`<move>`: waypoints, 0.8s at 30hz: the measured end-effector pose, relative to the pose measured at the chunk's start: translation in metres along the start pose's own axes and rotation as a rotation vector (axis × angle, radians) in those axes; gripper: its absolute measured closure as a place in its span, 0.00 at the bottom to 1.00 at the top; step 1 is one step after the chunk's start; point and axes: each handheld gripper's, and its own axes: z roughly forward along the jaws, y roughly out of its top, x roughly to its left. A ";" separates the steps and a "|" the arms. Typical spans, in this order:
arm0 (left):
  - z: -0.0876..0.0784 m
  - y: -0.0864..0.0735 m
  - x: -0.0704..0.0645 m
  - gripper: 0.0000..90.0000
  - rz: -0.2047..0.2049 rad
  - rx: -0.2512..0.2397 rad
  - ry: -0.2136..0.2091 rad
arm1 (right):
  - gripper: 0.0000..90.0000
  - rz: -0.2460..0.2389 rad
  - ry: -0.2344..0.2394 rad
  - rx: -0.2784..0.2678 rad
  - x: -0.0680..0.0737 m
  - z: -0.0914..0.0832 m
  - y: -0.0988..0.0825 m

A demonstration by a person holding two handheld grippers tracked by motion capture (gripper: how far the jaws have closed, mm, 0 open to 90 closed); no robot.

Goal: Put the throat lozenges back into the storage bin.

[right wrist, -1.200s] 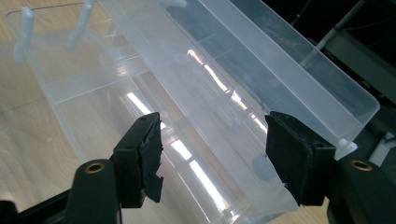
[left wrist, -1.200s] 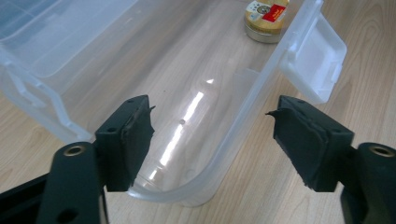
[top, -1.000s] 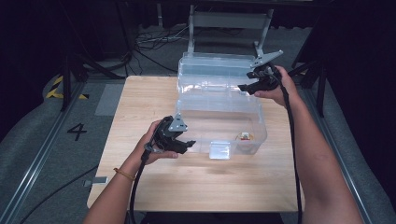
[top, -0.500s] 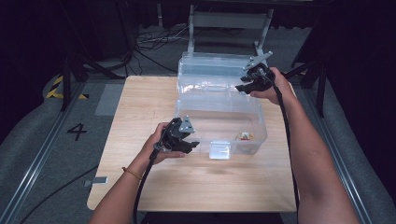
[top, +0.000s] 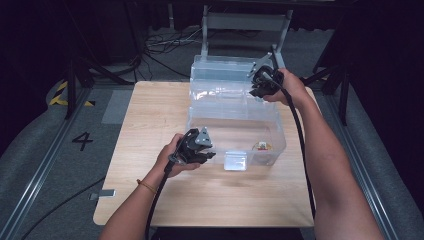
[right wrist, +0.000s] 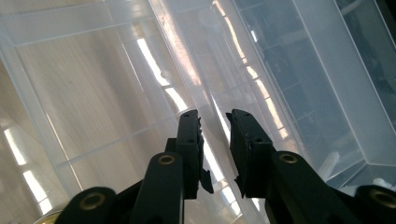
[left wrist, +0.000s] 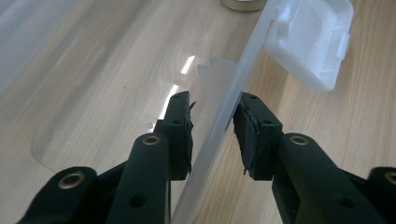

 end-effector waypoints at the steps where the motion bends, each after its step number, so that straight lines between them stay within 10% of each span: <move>1: 0.000 0.000 0.000 0.76 0.000 0.000 0.000 | 0.84 0.000 0.000 0.000 0.000 0.000 0.000; 24: 0.001 0.004 -0.003 0.76 -0.006 0.045 0.023 | 0.92 -0.058 0.042 -0.041 0.001 -0.001 -0.001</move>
